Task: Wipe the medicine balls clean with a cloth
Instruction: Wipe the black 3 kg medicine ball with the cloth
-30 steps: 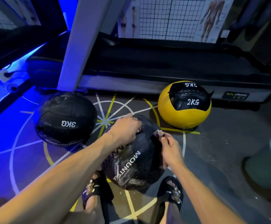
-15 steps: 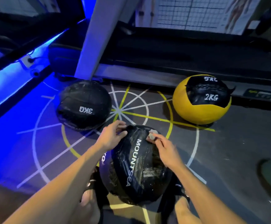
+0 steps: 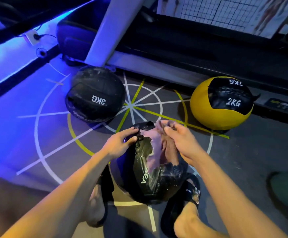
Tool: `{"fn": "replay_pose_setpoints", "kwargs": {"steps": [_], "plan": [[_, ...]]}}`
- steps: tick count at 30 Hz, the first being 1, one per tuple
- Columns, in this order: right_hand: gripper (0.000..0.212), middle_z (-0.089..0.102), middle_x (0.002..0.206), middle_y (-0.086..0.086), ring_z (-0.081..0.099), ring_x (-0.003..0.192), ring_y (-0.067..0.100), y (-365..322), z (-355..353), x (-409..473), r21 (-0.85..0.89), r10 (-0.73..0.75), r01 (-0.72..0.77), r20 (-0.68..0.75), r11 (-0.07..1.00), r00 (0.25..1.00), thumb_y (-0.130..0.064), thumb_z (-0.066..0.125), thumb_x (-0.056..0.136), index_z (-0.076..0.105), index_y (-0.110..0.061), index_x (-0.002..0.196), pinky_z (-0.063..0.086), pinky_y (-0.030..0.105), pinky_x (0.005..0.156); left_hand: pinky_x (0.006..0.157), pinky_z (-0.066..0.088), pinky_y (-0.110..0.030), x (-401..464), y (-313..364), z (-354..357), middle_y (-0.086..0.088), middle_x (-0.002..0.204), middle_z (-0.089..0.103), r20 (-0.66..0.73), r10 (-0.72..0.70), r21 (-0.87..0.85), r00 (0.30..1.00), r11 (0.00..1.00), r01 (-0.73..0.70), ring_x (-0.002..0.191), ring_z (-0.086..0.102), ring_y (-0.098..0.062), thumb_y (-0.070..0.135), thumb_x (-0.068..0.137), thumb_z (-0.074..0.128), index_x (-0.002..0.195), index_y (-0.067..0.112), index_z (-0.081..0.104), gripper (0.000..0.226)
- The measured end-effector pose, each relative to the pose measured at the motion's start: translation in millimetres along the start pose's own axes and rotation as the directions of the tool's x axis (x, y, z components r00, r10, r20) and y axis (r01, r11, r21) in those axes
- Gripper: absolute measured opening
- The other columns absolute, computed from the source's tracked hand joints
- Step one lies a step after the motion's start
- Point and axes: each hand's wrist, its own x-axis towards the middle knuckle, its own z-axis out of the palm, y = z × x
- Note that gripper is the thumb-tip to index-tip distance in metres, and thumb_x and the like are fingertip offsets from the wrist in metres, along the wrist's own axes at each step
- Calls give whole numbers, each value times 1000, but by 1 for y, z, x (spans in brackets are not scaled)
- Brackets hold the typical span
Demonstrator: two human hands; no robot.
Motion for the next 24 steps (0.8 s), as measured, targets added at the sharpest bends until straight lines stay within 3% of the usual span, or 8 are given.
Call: {"fn": "replay_pose_setpoints", "kwargs": {"steps": [3, 5, 7, 9, 11, 16, 21, 24], "plan": [[24, 72, 115, -11, 65, 112, 10, 9, -7, 8, -428, -87, 30, -114, 903, 990, -15, 56, 102, 70, -28, 117, 51, 21, 89, 108, 30, -23, 4, 9, 6, 15, 158, 43, -62, 34, 49, 998, 998, -31, 145, 41, -9, 47, 102, 57, 147, 37, 54, 47], [30, 68, 122, -16, 61, 112, 0, 10, -11, 8, -531, -201, 80, -175, 843, 964, -18, 58, 102, 67, -29, 128, 47, 13, 88, 105, 33, -24, 8, 16, 10, 13, 156, 47, -97, 34, 57, 995, 998, -28, 143, 45, -12, 50, 100, 58, 145, 37, 56, 47], [37, 61, 134, -18, 55, 120, -6, 21, -9, 2, -612, -275, 155, -106, 775, 956, -26, 55, 104, 57, -32, 141, 45, 14, 99, 99, 36, -24, 12, 22, 14, 11, 154, 51, -134, 19, 56, 991, 998, -11, 138, 50, -14, 52, 98, 61, 140, 36, 60, 45], [49, 35, 160, -14, 26, 149, 1, 41, -4, -9, -746, -266, 238, 84, 621, 960, -38, 43, 107, 37, -33, 155, 26, 31, 122, 95, 39, -24, 16, 26, 19, 10, 151, 53, -182, 14, 52, 983, 999, -5, 133, 54, -14, 53, 96, 63, 134, 35, 64, 42], [56, 2, 168, -17, -9, 153, -1, 60, -6, -22, -860, -197, 232, 157, 455, 968, -47, 29, 109, 15, -34, 161, 3, 35, 126, 95, 41, -25, 17, 29, 23, 12, 150, 53, -212, 20, 59, 977, 998, -8, 132, 54, -13, 55, 97, 61, 132, 35, 66, 41], [64, -10, 168, -16, -16, 152, 1, 63, -9, -21, -926, -198, 129, 61, 354, 978, -59, 8, 102, -1, -34, 161, 2, 40, 128, 116, 36, -36, 23, 30, 27, 18, 161, 37, -73, 61, 109, 995, 993, -53, 146, 38, -10, 57, 100, 53, 148, 37, 52, 52], [62, -13, 169, -10, -15, 154, 9, 74, 15, -65, -913, -183, 363, 330, 188, 926, -47, 17, 106, -1, -26, 162, -6, 38, 125, 121, 29, -35, 20, 23, 30, 16, 164, 33, -50, 95, 105, 994, 990, -90, 151, 30, -8, 53, 102, 52, 153, 33, 47, 55], [57, -4, 168, -14, -10, 154, 4, 65, 0, -38, -889, -202, 393, 351, 236, 914, -47, 10, 107, 8, -31, 161, -4, 34, 126, 123, 23, -33, 24, 20, 30, 14, 164, 32, -40, 109, 93, 993, 990, -105, 153, 25, -9, 51, 102, 51, 154, 30, 45, 56]]}}
